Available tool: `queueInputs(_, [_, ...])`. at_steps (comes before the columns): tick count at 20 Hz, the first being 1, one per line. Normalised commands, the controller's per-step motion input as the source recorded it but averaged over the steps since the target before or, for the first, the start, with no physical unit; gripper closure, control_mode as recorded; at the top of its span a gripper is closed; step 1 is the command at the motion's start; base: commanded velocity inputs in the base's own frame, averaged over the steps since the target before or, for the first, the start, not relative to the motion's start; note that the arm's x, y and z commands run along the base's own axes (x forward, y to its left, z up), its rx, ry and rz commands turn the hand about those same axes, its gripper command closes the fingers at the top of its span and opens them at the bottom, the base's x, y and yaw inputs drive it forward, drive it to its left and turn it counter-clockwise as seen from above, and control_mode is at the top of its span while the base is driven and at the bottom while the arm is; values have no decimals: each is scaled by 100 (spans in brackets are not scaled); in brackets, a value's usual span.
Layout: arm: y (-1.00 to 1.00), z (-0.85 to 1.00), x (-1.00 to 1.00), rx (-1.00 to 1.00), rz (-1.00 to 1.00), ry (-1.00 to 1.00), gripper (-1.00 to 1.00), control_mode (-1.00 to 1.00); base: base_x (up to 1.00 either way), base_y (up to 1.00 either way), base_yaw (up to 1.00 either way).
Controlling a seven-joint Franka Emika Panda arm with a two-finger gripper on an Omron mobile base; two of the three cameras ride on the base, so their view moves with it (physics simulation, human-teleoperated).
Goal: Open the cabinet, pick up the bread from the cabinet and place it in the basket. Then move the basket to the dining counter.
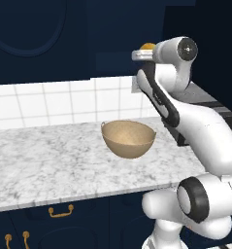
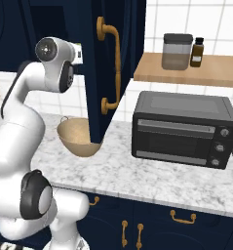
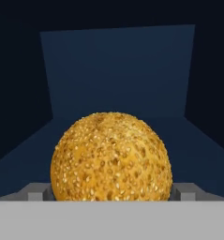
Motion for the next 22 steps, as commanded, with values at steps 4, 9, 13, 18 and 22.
queueInputs(4, [1,32,-100,0,0,7,100,-100,0,0,0])
queueInputs(9, [1,16,-100,1,3,17,100,-100,0,0,0])
queueInputs(13, [7,0,-100,0,6,35,100,-100,0,0,0])
queueInputs(18, [27,-1,-89,-1,7,31,100,-100,0,0,0])
queueInputs(22, [31,-37,-92,-14,12,7,100,-100,0,0,0])
